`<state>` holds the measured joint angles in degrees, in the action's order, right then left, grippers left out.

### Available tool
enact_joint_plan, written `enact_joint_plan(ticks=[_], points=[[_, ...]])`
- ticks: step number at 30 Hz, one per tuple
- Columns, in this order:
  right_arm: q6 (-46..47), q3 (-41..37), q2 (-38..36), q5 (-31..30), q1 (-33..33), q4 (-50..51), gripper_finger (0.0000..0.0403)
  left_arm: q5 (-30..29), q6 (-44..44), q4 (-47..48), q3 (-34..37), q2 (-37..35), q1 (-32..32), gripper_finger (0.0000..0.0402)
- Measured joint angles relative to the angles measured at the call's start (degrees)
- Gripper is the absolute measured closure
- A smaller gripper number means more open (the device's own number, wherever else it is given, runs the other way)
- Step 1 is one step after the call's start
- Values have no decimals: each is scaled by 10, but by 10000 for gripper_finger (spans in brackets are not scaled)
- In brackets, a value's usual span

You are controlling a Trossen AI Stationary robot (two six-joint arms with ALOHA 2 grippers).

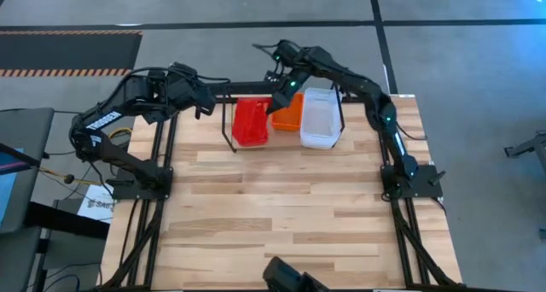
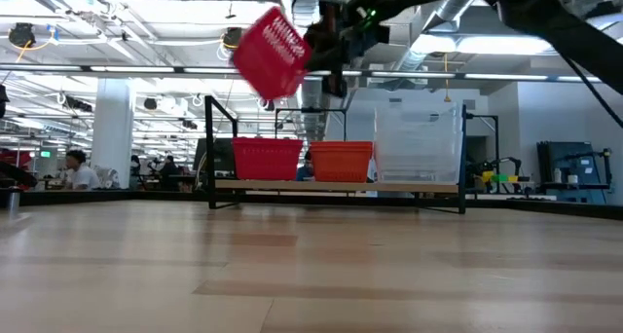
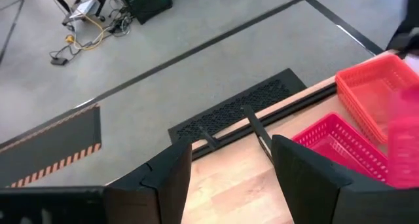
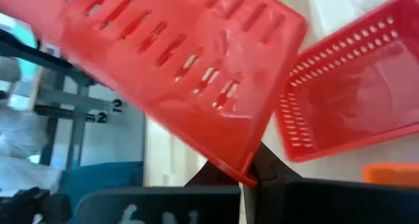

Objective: Stack baskets on shelf by color
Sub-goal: Stack the red bin on top of the red bins on the shelf

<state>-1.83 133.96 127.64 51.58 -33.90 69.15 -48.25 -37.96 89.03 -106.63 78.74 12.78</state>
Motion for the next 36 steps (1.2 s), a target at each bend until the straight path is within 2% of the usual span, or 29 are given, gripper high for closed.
enact_joint_plan(ticks=[7,27,36], points=[[-45,-2,33,-96,-2,72,402,6,2,0,0,0,0,203],[-73,-1,39,-110,-7,75,401,11,-8,0,0,0,0,203],[-44,-1,39,-137,-7,80,399,11,-9,0,0,0,0,203]])
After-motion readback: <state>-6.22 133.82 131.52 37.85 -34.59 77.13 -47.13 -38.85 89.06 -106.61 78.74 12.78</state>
